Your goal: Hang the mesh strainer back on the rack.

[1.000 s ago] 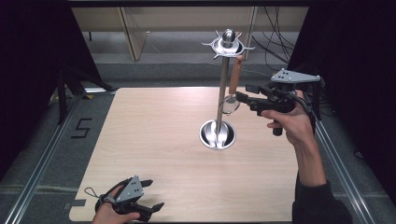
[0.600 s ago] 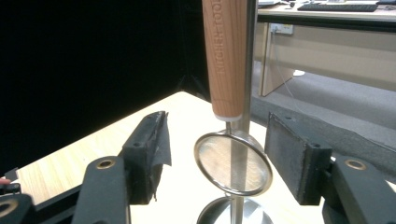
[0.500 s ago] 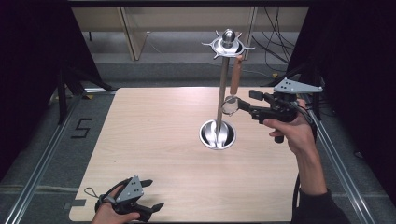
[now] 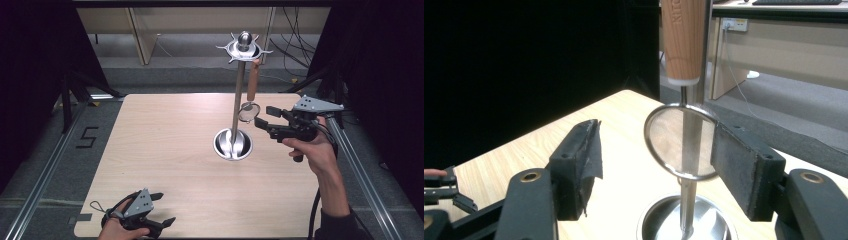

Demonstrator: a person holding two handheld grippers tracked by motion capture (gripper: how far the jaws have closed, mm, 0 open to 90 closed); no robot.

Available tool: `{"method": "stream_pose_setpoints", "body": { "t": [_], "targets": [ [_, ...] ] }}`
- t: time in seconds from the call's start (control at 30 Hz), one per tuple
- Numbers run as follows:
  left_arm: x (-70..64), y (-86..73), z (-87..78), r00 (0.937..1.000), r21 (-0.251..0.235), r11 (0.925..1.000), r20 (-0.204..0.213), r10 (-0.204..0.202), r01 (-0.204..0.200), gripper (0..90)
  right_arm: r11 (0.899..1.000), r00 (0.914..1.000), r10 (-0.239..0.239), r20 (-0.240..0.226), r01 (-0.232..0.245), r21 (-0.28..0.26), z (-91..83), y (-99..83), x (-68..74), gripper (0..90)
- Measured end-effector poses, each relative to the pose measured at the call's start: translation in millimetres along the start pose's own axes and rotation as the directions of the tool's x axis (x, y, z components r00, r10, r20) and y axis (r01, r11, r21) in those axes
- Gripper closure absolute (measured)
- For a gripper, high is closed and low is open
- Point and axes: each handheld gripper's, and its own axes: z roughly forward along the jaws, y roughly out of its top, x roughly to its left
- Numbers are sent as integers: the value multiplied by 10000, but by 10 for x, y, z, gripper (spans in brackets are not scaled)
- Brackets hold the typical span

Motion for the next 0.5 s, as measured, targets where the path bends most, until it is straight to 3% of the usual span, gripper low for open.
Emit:
{"method": "stream_pose_setpoints", "body": {
  "t": [0.1,0.27,0.5],
  "targets": [
    [12,-1,-7,9999,93,9998,-38,167,-166,152,9999,10000,-30,22,29,96,-31,-8,-2,371],
    [2,2,-1,10000,27,10000,24,17,-17,152,9999,9999,-110,108,109,57,-62,-28,7,365],
    [25,9,-19,9996,254,9993,-74,290,-288,152,9998,9998,21,192,-25,208,-93,-77,9,352]
  ]
}}
